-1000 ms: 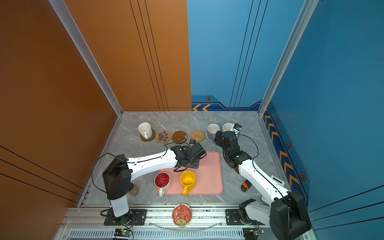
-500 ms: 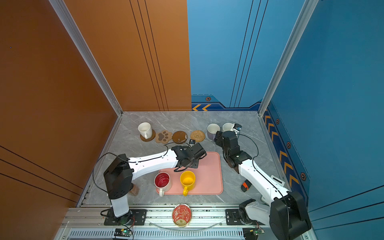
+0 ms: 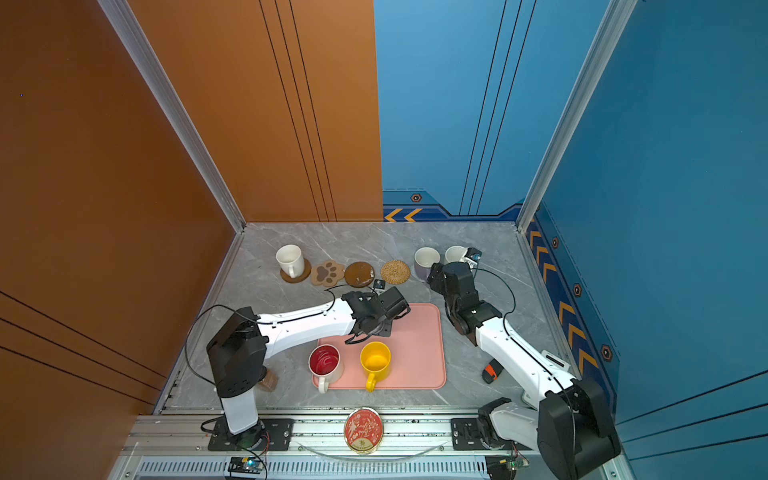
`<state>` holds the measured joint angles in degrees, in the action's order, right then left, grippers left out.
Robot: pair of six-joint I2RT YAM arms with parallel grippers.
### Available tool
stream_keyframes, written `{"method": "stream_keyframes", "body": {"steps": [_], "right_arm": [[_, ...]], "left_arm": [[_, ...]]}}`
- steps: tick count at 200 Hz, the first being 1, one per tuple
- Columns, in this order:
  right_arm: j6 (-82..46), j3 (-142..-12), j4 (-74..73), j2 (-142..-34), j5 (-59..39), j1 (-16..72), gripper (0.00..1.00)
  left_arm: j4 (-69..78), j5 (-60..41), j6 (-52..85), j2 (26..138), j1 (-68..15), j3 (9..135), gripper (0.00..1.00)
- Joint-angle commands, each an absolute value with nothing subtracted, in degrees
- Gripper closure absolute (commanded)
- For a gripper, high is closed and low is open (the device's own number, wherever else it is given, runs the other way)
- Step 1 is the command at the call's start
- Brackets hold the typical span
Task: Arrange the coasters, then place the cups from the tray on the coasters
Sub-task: 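Close the left gripper on the mug rim and lift it off the tray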
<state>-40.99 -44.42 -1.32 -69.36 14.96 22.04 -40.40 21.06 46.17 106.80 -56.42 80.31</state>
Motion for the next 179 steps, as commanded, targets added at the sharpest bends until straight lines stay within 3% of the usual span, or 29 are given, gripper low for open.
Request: {"method": "stream_keyframes", "body": {"steps": [1, 179], "right_arm": [[-41.66, -44.12, -2.2, -70.05, 14.08, 21.54, 0.25], [-42.05, -44.3, -3.0, -71.6, 12.53, 20.84, 0.25]], "left_arm": [[-42.32, 22.75, 45.97, 107.18, -55.99, 81.14, 0.65], [-42.3, 22.34, 43.86, 109.86, -55.28, 83.47, 0.75]]}}
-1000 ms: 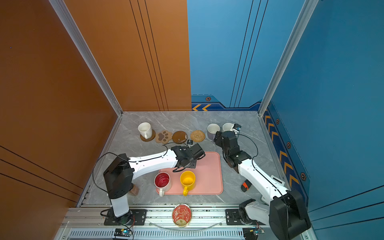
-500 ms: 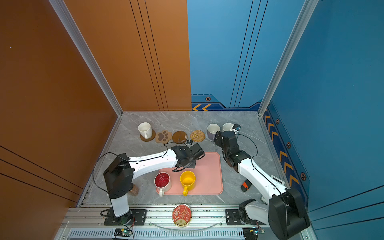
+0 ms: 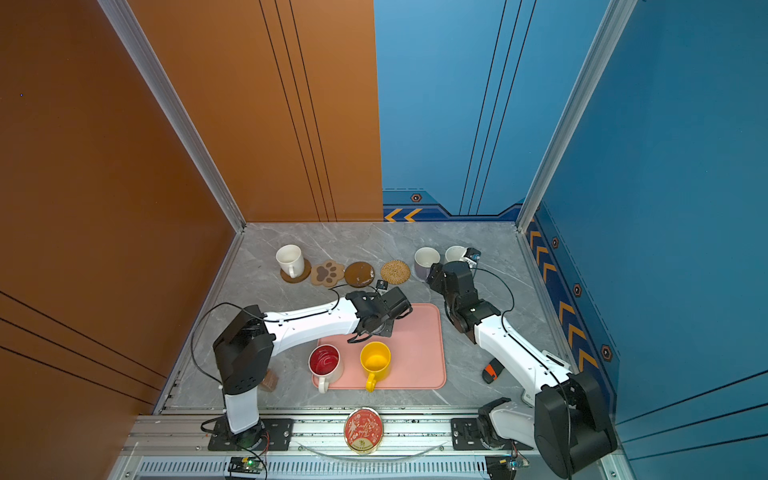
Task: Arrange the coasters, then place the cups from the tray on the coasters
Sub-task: 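Close the left gripper on the mug rim and lift it off the tray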
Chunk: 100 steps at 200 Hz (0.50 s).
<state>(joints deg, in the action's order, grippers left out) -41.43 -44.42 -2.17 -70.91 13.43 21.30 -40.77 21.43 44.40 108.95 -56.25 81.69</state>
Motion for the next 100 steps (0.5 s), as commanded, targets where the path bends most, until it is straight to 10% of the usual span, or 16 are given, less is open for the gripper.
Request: {"method": "stream_keyframes", "body": {"steps": [1, 45, 100], "right_arm": [[-42.03, -44.3, -2.99, -71.57, 12.5, 20.84, 0.25], [-42.11, -44.38, -3.0, -71.71, 12.48, 20.81, 0.25], [-42.1, -44.39, -2.98, -71.61, 12.39, 20.74, 0.25]], "left_arm": [[-42.33, 22.33, 43.86, 109.86, -55.24, 83.49, 0.75], [-42.25, 22.2, 43.51, 110.19, -55.03, 83.75, 1.0], [-42.28, 23.45, 42.83, 108.68, -55.3, 83.63, 1.0]]}}
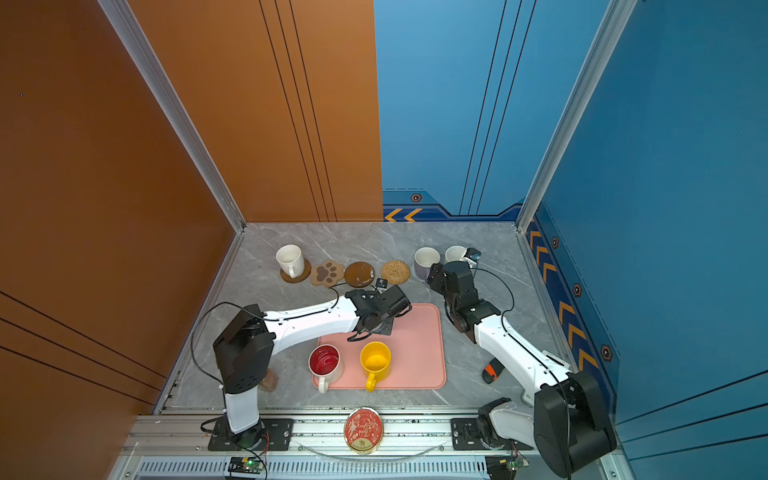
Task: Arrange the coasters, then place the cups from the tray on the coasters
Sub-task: 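Close the left gripper on the mug rim and lift it off the tray, then carry the blue-handled mug with the left gripper onto the paw-shaped cork coaster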
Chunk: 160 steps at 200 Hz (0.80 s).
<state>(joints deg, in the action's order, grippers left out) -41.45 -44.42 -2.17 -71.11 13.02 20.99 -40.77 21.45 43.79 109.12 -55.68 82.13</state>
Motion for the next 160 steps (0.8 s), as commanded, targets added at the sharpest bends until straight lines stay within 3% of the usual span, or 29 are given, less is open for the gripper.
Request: {"method": "stream_keyframes", "body": {"steps": [1, 160], "right_arm": [[-42.05, -44.38, -2.98, -71.62, 12.39, 20.74, 0.25], [-42.19, -44.21, -2.83, -71.48, 12.26, 20.62, 0.25]], "left_arm": [[-42.28, 23.59, 42.77, 108.61, -55.29, 83.65, 1.0], [-37.44, 22.69, 37.24, 100.4, -51.66, 83.08, 1.0]]}}
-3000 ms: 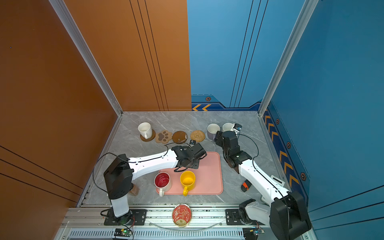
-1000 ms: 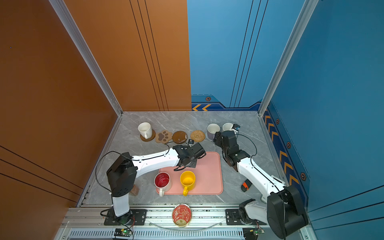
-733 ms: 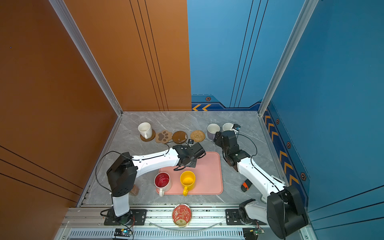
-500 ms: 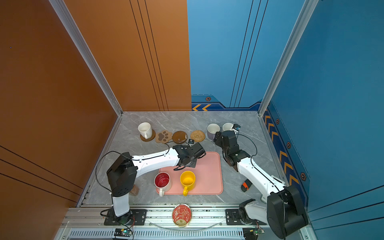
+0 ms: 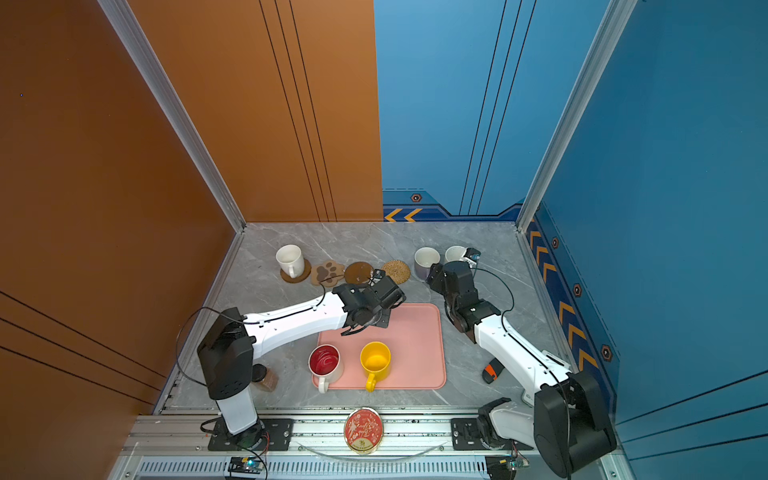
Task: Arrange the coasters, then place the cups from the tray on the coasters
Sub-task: 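Carry the blue-handled mug with the left gripper onto the paw-shaped cork coaster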
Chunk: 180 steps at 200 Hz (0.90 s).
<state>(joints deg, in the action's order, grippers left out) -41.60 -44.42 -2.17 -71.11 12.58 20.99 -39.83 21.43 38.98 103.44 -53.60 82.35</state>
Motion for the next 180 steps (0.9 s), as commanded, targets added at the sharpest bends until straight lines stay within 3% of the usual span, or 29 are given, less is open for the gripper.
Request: {"method": "stream_keyframes", "body": {"steps": [1, 180], "right_arm": [[-42.14, -44.21, -2.82, -71.47, 12.28, 20.64, 0.25], [-41.97, -45.35, -2.04, -72.91, 12.27, 20.66, 0.25]], "left_arm": [[-37.4, 22.73, 37.16, 100.34, -51.58, 83.07, 1.0], [-34.47, 22.67, 29.21, 102.33, -29.52, 84.0, 1.0]]}}
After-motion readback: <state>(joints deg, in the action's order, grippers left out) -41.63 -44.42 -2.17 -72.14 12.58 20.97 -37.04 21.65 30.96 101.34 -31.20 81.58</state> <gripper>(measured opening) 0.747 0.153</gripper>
